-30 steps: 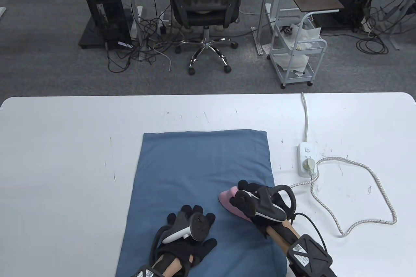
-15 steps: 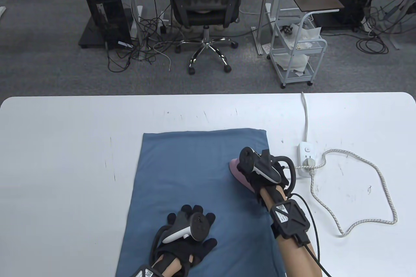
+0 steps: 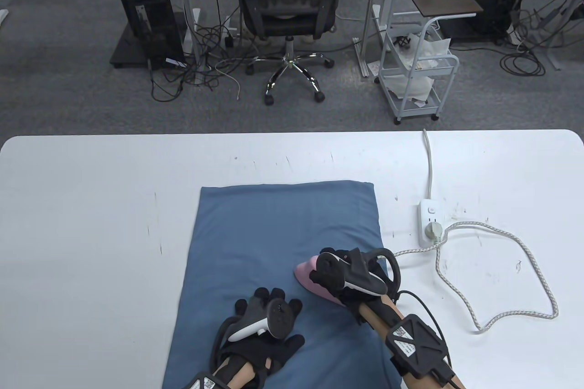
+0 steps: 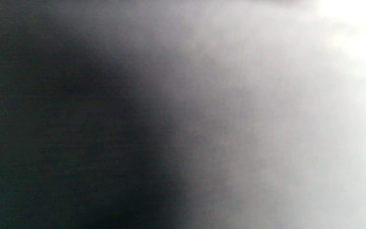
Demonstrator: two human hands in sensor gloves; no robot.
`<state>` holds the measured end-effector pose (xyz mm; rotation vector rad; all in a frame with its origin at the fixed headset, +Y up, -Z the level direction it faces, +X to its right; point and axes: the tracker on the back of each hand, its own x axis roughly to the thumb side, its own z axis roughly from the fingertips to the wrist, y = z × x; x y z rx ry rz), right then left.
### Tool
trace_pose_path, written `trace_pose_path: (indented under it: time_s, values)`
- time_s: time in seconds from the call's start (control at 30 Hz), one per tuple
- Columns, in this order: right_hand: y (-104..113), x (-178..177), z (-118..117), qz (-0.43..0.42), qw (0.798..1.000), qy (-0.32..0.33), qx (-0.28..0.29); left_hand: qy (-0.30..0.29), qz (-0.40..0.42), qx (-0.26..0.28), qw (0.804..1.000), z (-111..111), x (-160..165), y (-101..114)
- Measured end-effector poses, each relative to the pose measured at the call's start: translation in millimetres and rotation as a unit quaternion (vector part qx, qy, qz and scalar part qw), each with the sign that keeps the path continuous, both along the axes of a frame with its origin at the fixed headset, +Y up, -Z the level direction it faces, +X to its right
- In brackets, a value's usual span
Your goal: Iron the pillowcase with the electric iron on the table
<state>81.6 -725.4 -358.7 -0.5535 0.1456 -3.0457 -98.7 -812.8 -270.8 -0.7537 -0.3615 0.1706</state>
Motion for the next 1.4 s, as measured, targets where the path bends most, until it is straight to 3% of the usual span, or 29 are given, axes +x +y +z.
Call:
trace_pose_path:
  time_s: [0.1,0.3,0.4,0.5,0.63,0.83,1.0,1.1,1.3,1.4]
  values:
    - [-1,2,-21,-0.008,0.999,-0.032,-0.01,0.0,0.0,0.0,1.0,0,0,0]
    - [2,11,-82,-0.068,0.987,-0.12,-0.088,-0.001,0.001,-0.001,1.0,0,0,0]
    - [1,4,-89,-0.053,0.989,-0.123,-0.064,-0.001,0.001,-0.001,1.0,0,0,0]
    - [0,-5,-87,-0.006,0.993,-0.116,-0.002,-0.001,0.0,-0.002,1.0,0,0,0]
    - [2,-6,-73,-0.032,0.995,-0.09,-0.032,-0.001,0.0,-0.001,1.0,1,0,0]
    - [2,-18,-17,-0.006,1.0,0.013,-0.022,-0.002,0.0,-0.001,1.0,0,1,0]
    - [-1,-20,-4,-0.001,0.999,0.034,-0.002,-0.002,0.0,-0.001,1.0,0,1,0]
    - [-2,-21,-20,-0.011,1.0,0.009,0.001,-0.002,-0.001,-0.001,1.0,0,1,0]
    - [-2,-25,-87,-0.003,0.995,-0.095,0.01,-0.002,-0.001,-0.001,1.0,0,1,-1]
    - [-2,-25,-100,-0.007,0.994,-0.113,0.007,-0.003,-0.001,-0.001,1.0,0,1,-1]
